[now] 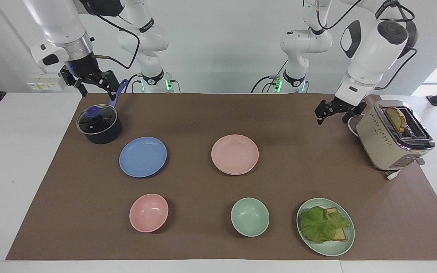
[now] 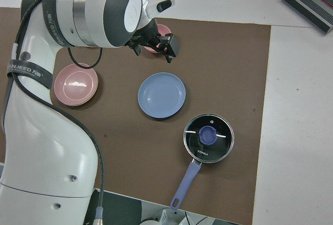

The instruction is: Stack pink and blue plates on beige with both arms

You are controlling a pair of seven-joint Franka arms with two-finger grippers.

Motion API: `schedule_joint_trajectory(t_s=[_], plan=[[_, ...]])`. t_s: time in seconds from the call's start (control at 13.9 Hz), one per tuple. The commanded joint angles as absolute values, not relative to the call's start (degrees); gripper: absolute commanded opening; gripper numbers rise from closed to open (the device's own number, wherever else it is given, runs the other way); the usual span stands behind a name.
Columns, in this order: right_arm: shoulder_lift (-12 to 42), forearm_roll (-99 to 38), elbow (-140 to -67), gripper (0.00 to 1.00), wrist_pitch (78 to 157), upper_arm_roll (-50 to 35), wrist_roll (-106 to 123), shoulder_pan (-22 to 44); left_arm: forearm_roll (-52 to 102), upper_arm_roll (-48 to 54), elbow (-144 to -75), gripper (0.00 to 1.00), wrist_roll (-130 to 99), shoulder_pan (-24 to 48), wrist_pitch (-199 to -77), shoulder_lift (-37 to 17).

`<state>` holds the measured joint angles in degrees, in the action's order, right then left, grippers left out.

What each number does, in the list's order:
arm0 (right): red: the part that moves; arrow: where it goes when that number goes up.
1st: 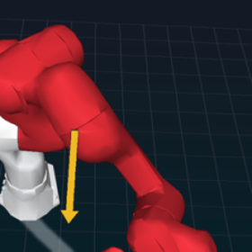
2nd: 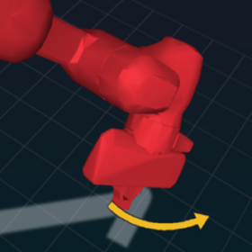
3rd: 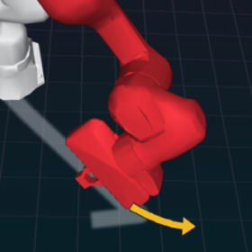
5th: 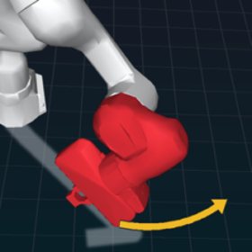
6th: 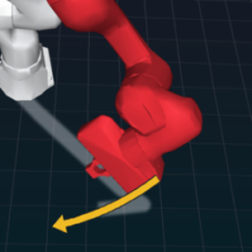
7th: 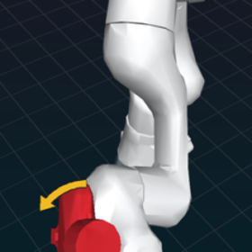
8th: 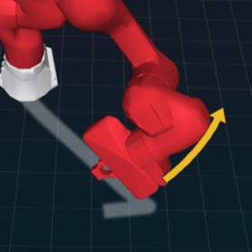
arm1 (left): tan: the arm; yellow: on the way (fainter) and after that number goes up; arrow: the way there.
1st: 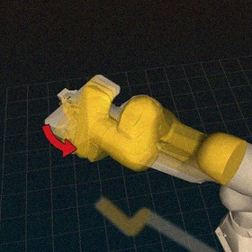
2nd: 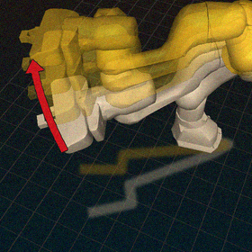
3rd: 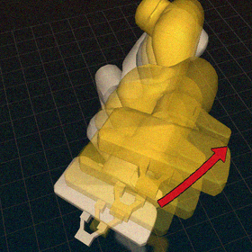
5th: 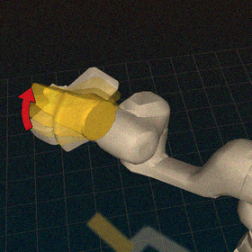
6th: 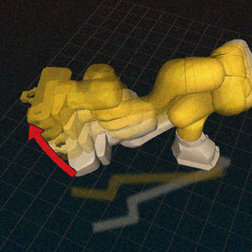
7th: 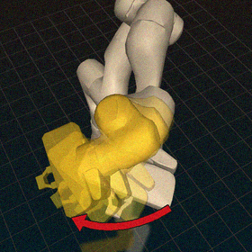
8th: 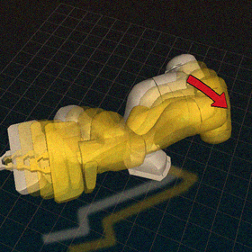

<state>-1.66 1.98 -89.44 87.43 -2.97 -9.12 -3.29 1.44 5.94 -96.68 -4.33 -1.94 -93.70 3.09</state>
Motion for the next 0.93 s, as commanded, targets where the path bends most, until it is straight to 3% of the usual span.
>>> schedule_joint_trajectory(t_s=[0.0,0.29,0.65,0.86], plan=[[-1.93,2.37,-90.96,1.00,90.08,-3.08,-7.73,-4.22,0.88,6.59,-92.20,1.00,-3.52,-2.55,-89.39,2.55],[-0.97,2.37,-95.79,1.00,96.84,-3.08,-7.47,-4.22,1.32,6.68,-93.77,1.00,-4.13,-2.46,-89.03,3.43],[1.31,2.37,-103.43,1.00,105.98,-2.99,-6.25,-4.74,1.41,6.24,-87.55,1.00,-3.78,-2.55,-82.54,3.78],[4.30,2.37,-107.74,1.00,113.18,-2.99,-3.26,-6.85,1.49,6.59,-88.50,1.00,-4.13,-2.46,-82.09,5.53]])
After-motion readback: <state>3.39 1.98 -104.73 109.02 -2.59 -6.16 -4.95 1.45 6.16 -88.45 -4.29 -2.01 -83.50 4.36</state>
